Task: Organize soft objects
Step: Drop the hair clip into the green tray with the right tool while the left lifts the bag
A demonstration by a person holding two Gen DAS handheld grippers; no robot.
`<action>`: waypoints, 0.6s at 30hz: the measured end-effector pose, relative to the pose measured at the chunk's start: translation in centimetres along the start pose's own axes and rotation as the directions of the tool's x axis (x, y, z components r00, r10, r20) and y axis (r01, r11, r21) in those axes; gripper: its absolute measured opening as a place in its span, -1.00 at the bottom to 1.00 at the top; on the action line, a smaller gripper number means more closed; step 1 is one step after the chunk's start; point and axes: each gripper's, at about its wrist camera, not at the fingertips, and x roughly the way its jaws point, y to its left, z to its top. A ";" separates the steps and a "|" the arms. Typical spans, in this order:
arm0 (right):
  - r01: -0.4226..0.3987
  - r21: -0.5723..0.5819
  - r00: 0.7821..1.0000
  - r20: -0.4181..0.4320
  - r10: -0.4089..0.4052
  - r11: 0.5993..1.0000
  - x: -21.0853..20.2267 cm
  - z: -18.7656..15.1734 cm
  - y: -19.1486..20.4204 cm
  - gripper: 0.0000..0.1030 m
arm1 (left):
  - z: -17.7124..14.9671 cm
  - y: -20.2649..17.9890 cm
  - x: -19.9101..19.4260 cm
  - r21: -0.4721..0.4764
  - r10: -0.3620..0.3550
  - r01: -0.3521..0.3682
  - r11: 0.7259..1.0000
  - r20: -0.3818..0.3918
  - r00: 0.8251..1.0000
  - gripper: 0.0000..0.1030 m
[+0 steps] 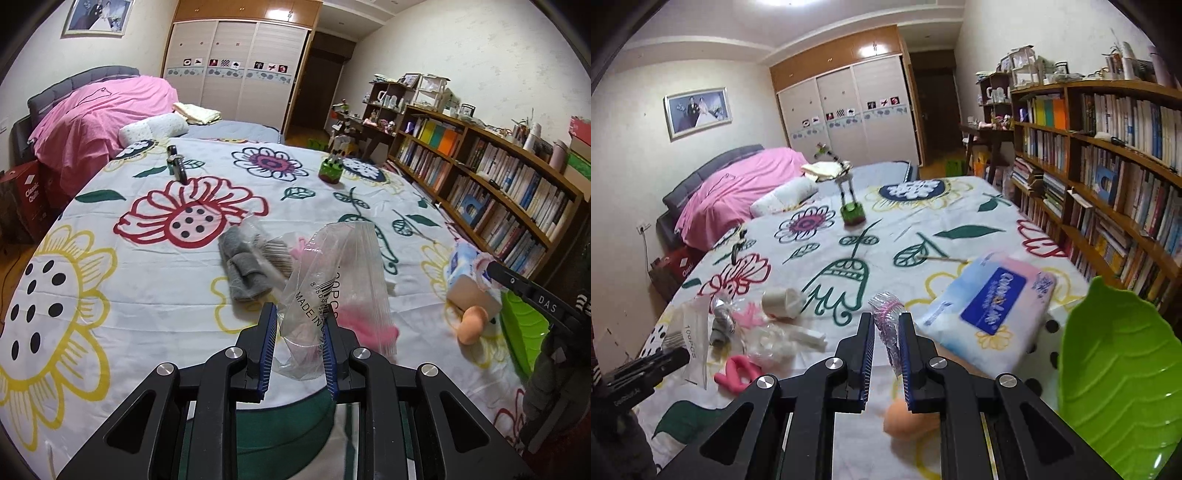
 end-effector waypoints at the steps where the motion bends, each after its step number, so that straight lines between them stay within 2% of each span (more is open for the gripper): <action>1: 0.010 0.009 1.000 0.007 -0.010 1.000 -0.2 0.1 -0.5 -0.72 | 0.0 -0.2 -0.1 0.001 -0.004 0.004 1.000 0.002 1.000 -0.54; 10: 0.009 0.134 0.998 0.062 -0.018 0.991 -2.7 1.1 -5.3 -0.72 | 0.6 -2.2 -0.3 0.014 -0.031 0.031 0.999 0.016 0.999 -0.54; 16: 0.089 0.166 0.993 0.062 -0.101 0.982 -4.2 0.2 -8.0 -0.71 | 0.6 -4.1 -0.3 0.042 -0.052 0.052 0.998 0.012 0.999 -0.54; 18: 0.142 0.169 0.988 0.041 -0.151 0.975 -4.3 -0.5 -9.0 -0.56 | 0.6 -4.8 -0.3 0.053 -0.060 0.060 0.997 0.009 0.998 -0.54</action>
